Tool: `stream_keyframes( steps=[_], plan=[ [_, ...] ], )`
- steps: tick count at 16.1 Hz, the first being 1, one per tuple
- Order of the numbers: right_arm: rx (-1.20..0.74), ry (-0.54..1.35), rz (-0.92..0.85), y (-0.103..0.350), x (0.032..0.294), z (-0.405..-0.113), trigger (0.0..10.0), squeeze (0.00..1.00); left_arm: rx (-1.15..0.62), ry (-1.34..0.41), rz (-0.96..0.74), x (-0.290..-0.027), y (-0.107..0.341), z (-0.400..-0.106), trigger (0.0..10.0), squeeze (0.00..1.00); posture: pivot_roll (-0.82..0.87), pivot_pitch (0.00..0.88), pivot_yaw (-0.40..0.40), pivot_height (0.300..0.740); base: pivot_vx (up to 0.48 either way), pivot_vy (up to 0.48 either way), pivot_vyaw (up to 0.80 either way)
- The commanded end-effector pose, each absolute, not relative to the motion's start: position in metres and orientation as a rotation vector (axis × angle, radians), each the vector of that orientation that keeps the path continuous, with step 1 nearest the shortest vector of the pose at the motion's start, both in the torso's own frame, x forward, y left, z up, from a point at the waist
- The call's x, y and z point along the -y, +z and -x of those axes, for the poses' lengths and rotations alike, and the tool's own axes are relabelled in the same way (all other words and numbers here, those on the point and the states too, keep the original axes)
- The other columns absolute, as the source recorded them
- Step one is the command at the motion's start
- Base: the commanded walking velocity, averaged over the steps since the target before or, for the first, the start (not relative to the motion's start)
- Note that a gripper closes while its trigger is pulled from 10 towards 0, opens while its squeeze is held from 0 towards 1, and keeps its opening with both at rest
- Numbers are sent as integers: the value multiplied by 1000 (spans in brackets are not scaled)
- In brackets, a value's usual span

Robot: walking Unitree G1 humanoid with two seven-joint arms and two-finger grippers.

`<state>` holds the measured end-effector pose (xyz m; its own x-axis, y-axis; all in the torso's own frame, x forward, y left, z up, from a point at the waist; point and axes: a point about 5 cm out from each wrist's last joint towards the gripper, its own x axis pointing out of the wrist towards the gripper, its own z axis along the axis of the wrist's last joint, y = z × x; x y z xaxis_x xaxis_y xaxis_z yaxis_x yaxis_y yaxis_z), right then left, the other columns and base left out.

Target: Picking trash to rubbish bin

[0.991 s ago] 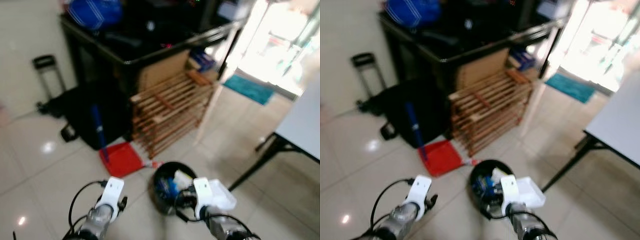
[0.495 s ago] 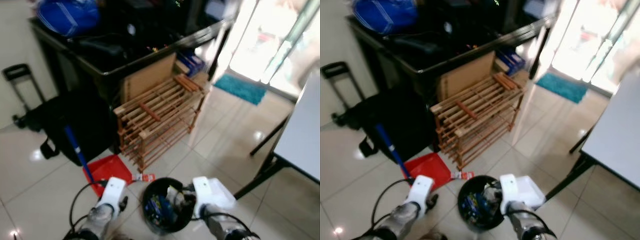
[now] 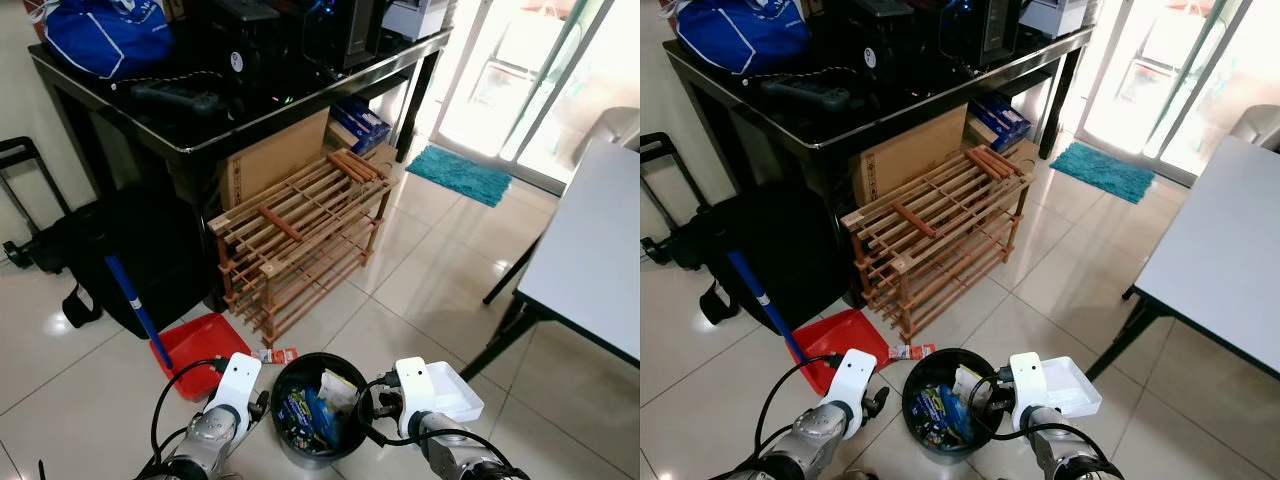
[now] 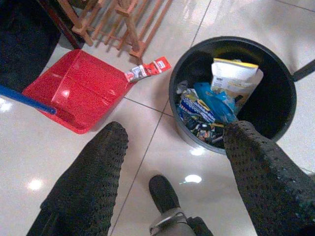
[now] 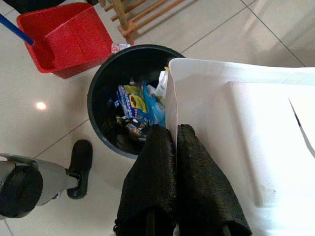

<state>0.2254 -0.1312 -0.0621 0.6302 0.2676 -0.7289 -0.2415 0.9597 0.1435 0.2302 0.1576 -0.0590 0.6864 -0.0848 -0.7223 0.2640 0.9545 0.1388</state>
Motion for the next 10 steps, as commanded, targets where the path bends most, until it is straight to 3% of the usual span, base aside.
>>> stream_keyframes(
  steps=[1, 10],
  plan=[
    [-839, 292, -27, -60, 134, -230, 10000, 0, -797, -213, -241, -154, -60, -229, 10000, 0, -8, 75, -99, 740, 0, 0, 0],
    [-781, 428, -78, -47, 99, -244, 10000, 0, -686, -255, -168, -144, -48, -242, 10000, 0, -23, 224, -113, 740, 0, 0, 0]
  ],
)
